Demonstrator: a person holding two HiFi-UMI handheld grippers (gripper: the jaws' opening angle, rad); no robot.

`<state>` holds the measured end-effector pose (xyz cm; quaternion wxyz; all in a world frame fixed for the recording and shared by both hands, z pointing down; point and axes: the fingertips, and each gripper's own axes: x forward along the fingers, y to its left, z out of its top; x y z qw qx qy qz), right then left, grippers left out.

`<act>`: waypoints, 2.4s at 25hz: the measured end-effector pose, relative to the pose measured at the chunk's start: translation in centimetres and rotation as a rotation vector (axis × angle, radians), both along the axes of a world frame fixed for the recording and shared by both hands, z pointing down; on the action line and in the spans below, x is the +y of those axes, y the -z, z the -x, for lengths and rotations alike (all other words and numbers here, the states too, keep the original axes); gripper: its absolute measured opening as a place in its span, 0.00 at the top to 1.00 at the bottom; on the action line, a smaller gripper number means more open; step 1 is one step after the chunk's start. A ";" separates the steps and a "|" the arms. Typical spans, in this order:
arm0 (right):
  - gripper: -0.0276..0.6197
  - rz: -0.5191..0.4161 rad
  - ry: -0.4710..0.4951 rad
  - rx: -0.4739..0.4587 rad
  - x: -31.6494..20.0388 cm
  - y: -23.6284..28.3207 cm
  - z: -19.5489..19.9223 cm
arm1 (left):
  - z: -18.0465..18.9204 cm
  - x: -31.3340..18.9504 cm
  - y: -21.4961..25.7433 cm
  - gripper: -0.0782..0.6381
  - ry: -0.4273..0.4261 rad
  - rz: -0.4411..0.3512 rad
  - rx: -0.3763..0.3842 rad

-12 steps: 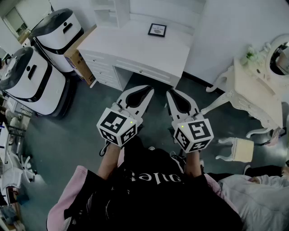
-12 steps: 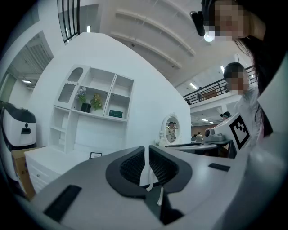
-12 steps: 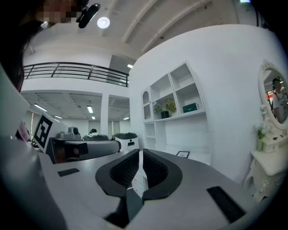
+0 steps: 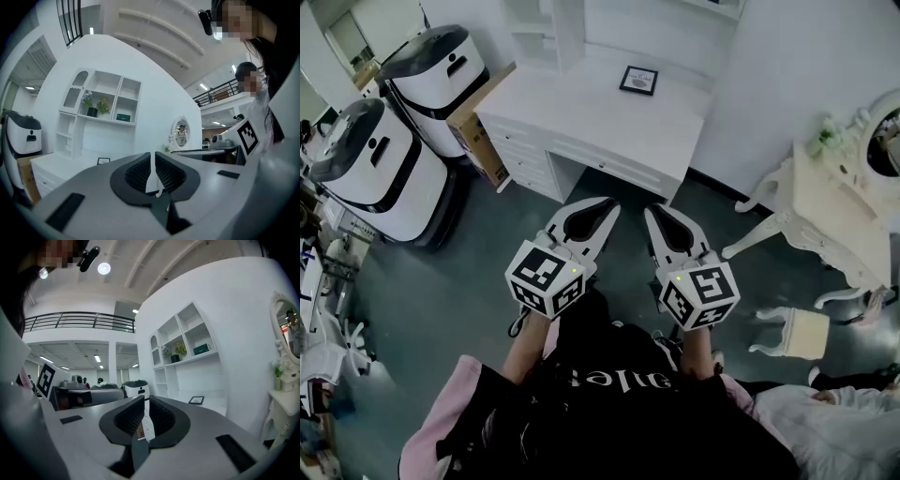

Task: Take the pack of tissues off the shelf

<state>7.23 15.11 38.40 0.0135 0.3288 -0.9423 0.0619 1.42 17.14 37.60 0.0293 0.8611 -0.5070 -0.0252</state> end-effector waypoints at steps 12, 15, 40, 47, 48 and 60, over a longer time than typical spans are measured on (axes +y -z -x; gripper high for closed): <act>0.86 0.040 -0.027 -0.023 -5.8 -1.0 0.7 | 2.1 -6.4 -0.8 0.84 -0.006 0.017 0.016; 0.86 0.042 -0.045 -0.020 -8.9 -1.1 1.1 | 2.4 -9.8 -1.1 0.84 -0.030 0.018 0.025; 0.86 0.070 -0.210 0.045 -35.3 1.2 12.0 | 12.7 -36.9 0.9 0.84 -0.259 0.016 0.011; 0.86 0.038 -0.283 0.055 -39.3 2.2 11.5 | 11.8 -41.6 2.1 0.83 -0.355 -0.027 -0.038; 0.86 0.033 -0.288 0.062 -39.8 2.3 11.3 | 11.7 -42.2 2.2 0.83 -0.358 -0.028 -0.036; 0.86 -0.078 -0.352 0.056 -47.2 7.5 6.3 | 9.8 -48.9 6.1 0.83 -0.349 -0.082 -0.032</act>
